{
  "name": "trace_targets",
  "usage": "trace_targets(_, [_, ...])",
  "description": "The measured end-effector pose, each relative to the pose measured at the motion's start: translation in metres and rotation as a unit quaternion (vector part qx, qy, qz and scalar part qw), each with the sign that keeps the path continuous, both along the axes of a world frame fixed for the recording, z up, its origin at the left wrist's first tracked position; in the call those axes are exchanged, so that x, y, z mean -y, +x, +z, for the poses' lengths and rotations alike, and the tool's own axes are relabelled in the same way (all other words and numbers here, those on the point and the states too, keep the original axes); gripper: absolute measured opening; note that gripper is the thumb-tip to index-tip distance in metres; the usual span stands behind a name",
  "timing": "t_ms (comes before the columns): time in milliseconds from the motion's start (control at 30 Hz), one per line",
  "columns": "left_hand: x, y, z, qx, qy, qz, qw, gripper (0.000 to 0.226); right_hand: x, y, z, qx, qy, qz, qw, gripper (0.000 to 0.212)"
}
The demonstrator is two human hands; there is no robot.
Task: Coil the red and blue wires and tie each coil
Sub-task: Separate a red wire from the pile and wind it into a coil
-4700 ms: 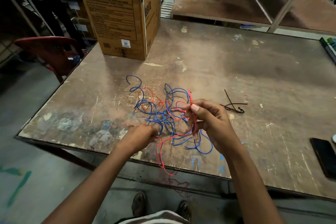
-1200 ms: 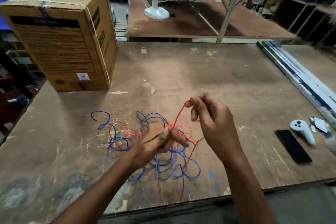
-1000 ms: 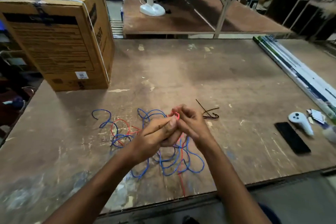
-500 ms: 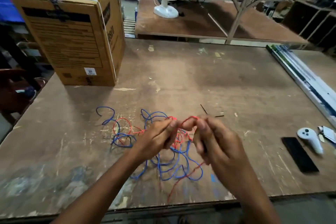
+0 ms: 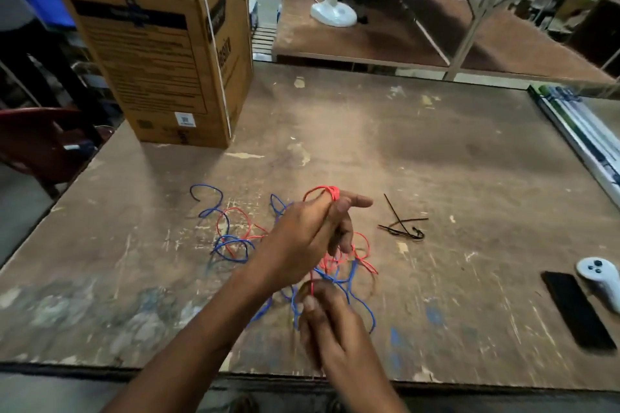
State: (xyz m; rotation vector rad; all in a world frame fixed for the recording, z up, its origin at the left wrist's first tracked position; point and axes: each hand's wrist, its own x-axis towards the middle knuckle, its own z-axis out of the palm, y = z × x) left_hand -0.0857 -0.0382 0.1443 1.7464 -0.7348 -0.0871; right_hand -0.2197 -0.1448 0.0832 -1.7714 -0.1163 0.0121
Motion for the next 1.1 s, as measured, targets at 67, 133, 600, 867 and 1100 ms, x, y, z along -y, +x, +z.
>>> trace_targets(67, [-0.004,0.007,-0.012,0.053,0.088,0.035,0.994,0.039,0.006,-0.013,0.014,-0.002,0.011,0.036,0.999,0.017])
trace_targets(133, [-0.012,0.01,-0.022,0.032,0.108,0.019,0.993,0.041,0.021,-0.014,0.039,0.003,0.039,0.015,0.999,0.021])
trace_targets(600, [0.021,-0.049,-0.013,-0.157,-0.179,-0.111,0.965,0.064,0.059,0.08,0.013,0.011,0.128,-0.065,0.99,0.017])
trace_targets(867, [0.021,-0.001,-0.01,-0.051,-0.053,0.064,0.995,0.043,0.04,-0.02,-0.002,0.002,0.006,0.093,0.996,0.02])
trace_targets(1100, [0.023,-0.019,-0.051,-0.084,-0.032,0.0,0.996,0.065,0.087,0.058,0.077,0.088,0.046,-0.043,0.994,0.021])
